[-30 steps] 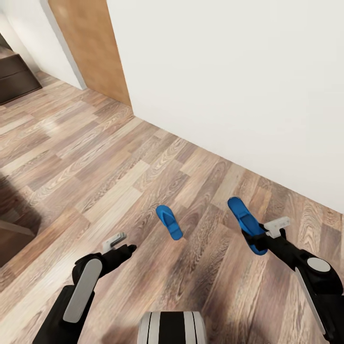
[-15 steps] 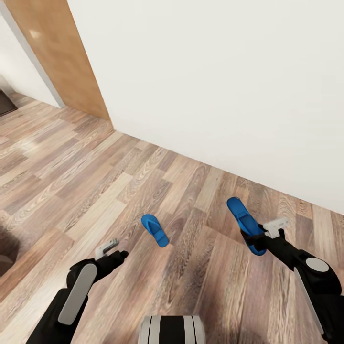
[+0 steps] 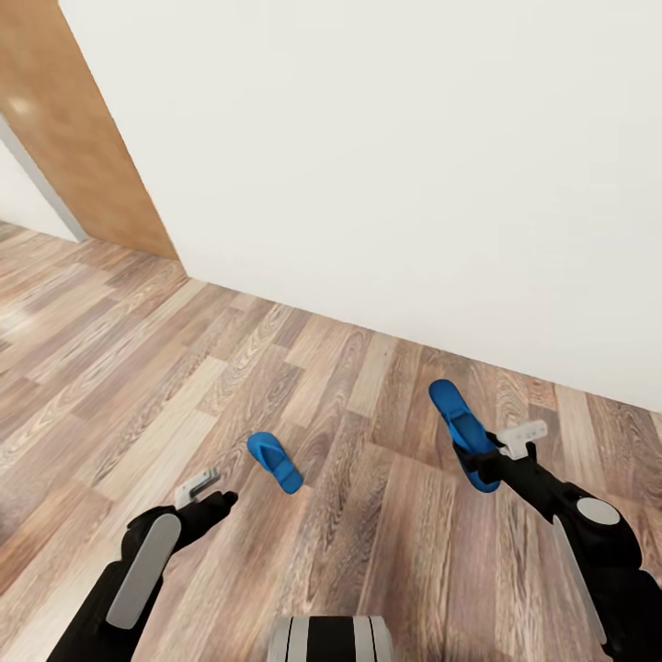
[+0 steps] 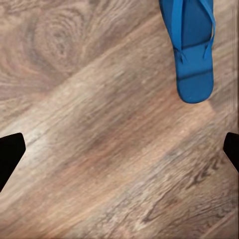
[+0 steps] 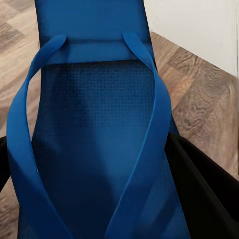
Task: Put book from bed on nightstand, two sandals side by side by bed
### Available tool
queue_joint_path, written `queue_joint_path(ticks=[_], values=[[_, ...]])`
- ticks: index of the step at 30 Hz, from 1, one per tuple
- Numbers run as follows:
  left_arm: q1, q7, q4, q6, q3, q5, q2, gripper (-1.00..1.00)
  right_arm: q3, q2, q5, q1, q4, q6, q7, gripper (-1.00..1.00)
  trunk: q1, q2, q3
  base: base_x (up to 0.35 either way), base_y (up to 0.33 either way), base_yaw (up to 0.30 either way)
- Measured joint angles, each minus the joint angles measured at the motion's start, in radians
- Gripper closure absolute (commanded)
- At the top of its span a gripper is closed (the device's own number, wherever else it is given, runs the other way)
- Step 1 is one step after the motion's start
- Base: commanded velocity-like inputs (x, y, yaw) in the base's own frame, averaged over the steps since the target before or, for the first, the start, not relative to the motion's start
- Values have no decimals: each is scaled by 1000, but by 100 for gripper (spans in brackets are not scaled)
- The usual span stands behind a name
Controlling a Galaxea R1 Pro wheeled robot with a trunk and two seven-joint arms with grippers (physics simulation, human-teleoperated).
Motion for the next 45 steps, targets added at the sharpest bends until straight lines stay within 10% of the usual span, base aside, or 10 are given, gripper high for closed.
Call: queue_joint_path(ticks=[45], values=[[3, -33, 122, -115, 1, 3, -5, -100, 2, 58, 0, -1, 0, 97, -7, 100, -20, 11, 185, 0, 0, -224]])
